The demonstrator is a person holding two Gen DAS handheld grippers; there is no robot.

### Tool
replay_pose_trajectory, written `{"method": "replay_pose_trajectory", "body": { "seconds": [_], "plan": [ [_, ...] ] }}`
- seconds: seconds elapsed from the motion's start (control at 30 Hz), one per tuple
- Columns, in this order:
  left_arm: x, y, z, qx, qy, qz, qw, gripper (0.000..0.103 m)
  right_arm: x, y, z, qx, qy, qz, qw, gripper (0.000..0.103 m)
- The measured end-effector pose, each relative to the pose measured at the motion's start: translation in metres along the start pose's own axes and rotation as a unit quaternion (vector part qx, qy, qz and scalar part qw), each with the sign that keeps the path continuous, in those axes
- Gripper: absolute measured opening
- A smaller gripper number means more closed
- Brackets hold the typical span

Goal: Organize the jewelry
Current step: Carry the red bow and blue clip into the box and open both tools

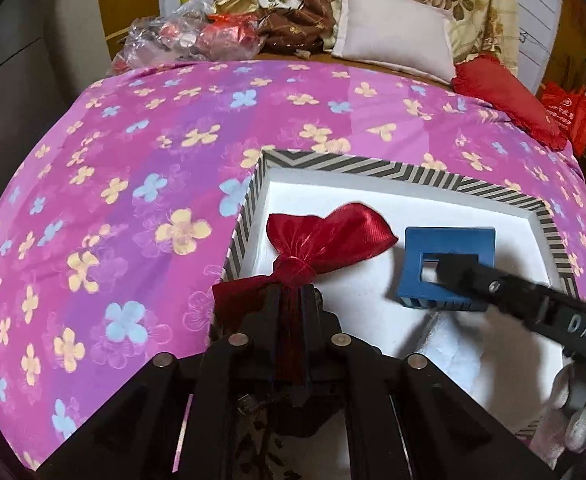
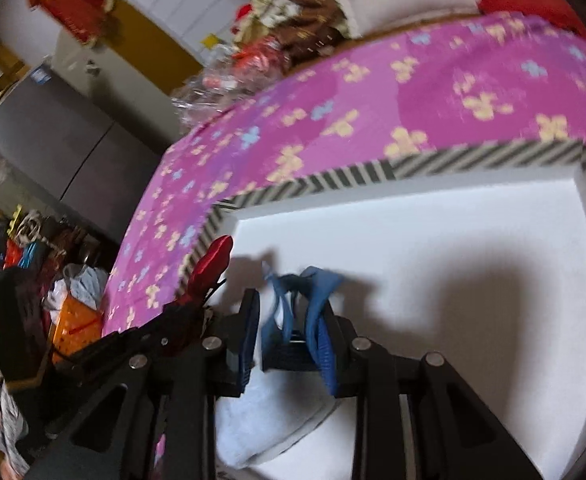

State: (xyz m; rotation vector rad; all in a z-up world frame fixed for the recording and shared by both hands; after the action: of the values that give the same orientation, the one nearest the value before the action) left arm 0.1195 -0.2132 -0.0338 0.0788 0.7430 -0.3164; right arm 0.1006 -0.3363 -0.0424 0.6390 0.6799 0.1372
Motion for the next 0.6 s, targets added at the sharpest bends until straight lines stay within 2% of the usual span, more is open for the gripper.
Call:
{"method": "replay_pose_trajectory", "body": {
  "seconds": [0.03,0.13,0.2,0.23,0.43,0.6],
  "plan": [
    [0.001,0.000,-0.001,-0.006,0.000,-0.003,1.0000,0.010,0.002,-0.002,-0.002,0.006,0.005,-0.001,1.000,0.029],
    [-0.001,-0.003,-0.002,0.004,-0.003,-0.005,1.0000,0.026,-0.005,-0.001,-0.001,0.008,-0.003,0.008,1.000,0.035],
    [-0.005,-0.004,-0.002,0.006,-0.006,-0.012,0.9999,0.032,-0.015,-0.004,0.000,0.006,-0.011,0.002,1.000,0.059],
    [-0.008,-0.005,-0.003,0.004,-0.007,-0.015,0.9998,0.035,-0.020,-0.004,0.000,0.007,-0.014,0.004,1.000,0.061],
    [-0.038,-0.002,-0.006,-0.001,-0.022,-0.017,0.9996,0.037,-0.053,-0.007,-0.002,-0.011,-0.027,-0.006,1.000,0.061],
    [-0.075,0.000,-0.017,0.002,-0.040,-0.009,0.9992,0.037,-0.088,0.009,-0.014,-0.061,-0.045,-0.016,0.997,0.061]
  ]
}}
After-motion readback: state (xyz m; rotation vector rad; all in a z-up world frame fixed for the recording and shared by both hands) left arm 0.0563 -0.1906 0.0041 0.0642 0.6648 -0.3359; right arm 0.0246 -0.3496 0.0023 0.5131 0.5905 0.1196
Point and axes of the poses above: each gripper's, at about its wrist camera, not at the fingertips, and x roughly the way its jaws point, y to its left, z to its top, the point moved 9 cm from there along x, roughly the way its jaws point, and after that the axes turned 13 degrees about -y, right-handed, at the moved point
